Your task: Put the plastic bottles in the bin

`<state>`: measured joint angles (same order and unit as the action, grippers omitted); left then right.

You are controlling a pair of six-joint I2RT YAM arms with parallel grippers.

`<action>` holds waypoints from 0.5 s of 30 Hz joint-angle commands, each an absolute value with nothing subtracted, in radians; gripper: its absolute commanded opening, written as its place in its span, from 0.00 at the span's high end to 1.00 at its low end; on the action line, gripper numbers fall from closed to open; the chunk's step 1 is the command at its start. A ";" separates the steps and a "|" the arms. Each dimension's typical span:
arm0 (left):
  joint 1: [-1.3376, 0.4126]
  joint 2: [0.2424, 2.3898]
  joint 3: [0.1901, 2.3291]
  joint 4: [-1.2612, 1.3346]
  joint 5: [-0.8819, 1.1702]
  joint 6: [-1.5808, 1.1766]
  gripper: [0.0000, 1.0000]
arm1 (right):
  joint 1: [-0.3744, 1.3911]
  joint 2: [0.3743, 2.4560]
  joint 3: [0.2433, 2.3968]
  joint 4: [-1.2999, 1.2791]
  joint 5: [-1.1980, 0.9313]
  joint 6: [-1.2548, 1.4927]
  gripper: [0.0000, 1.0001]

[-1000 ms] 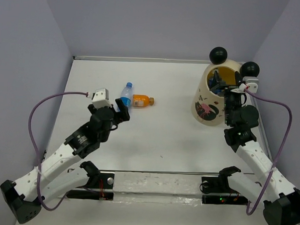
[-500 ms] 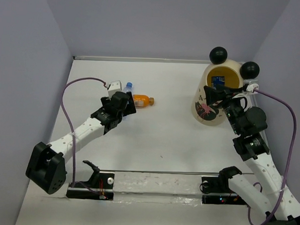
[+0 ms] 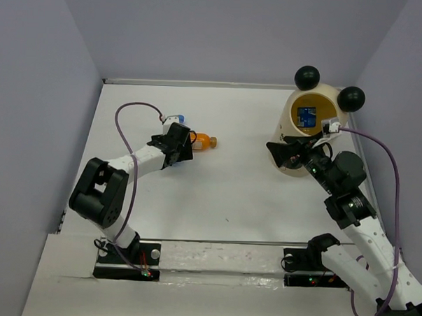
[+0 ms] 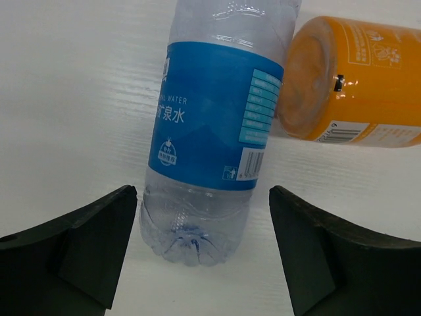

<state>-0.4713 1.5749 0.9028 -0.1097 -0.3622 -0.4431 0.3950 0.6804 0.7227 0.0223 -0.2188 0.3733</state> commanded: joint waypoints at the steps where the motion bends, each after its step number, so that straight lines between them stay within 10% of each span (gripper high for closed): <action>1: -0.457 1.614 0.960 -0.104 -0.380 -0.423 0.16 | 0.417 0.672 0.710 0.044 -0.275 0.393 0.17; 15: -0.463 1.334 0.807 -0.207 -0.453 -0.534 0.49 | 0.523 0.719 0.745 0.035 -0.314 0.426 0.16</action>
<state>-0.4564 1.5341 0.8482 -0.1543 -0.4110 -0.4816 0.4694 0.6952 0.7040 0.0223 -0.2848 0.4080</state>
